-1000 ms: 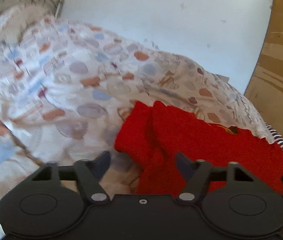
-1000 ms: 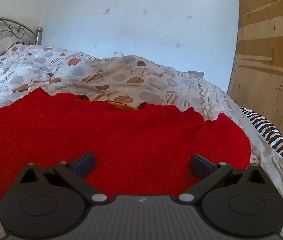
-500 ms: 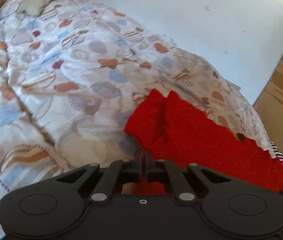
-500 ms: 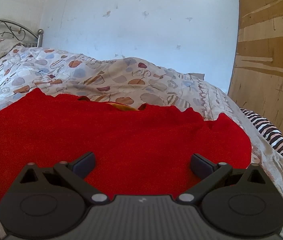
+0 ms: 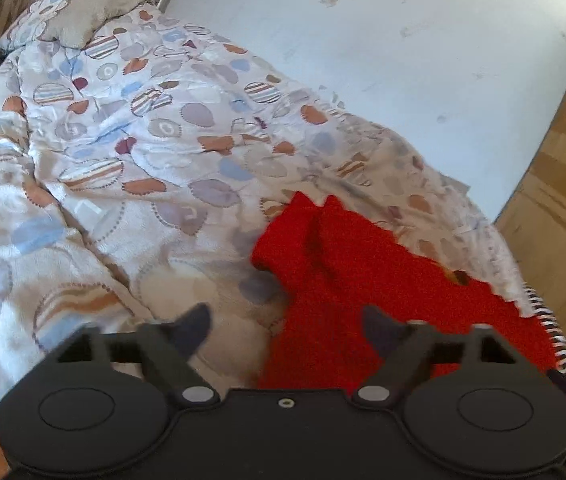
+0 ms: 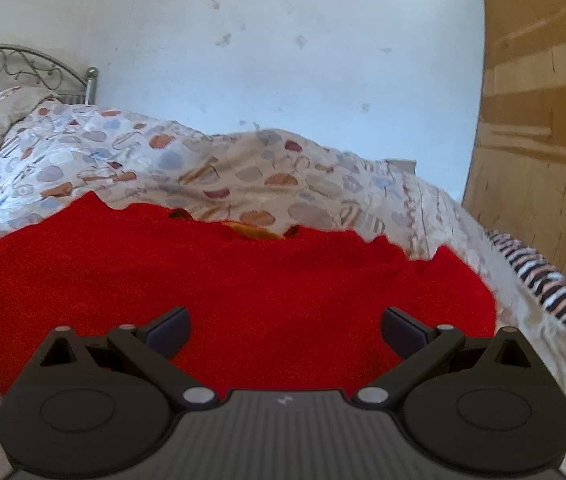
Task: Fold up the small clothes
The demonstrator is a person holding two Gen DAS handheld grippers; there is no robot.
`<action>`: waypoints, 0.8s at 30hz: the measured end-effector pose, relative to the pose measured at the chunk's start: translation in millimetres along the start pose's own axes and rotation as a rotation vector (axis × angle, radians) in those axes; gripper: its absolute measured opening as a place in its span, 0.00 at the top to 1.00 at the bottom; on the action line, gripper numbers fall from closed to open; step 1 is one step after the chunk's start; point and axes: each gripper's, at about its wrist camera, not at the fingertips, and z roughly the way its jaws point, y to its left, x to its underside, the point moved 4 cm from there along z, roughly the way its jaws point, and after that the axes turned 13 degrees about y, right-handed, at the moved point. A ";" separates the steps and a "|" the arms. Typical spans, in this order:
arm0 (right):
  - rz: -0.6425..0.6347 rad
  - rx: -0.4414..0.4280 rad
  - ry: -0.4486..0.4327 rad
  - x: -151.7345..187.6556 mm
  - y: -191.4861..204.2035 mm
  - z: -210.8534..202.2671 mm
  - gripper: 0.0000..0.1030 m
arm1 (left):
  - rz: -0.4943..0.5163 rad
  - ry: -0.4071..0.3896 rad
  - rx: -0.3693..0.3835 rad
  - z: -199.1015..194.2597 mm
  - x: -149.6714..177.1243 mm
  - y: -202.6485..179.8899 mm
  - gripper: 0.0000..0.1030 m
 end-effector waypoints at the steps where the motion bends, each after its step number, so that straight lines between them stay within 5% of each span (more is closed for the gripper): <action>1: -0.021 0.011 -0.009 0.1 0.2 -4.9 0.00 | 0.001 0.004 0.012 -3.2 4.0 -2.1 0.11; 9: -0.143 0.023 -0.053 13.4 3.4 -15.8 0.00 | -0.032 0.095 0.160 0.6 42.2 -21.3 0.02; 16: -0.059 -0.064 -0.027 22.9 -9.2 -2.8 0.00 | -0.131 0.245 0.252 33.2 62.1 -30.3 0.01; 24: -0.013 -0.105 -0.040 26.4 -17.8 0.4 0.00 | -0.128 0.131 0.207 37.4 46.5 -38.3 0.05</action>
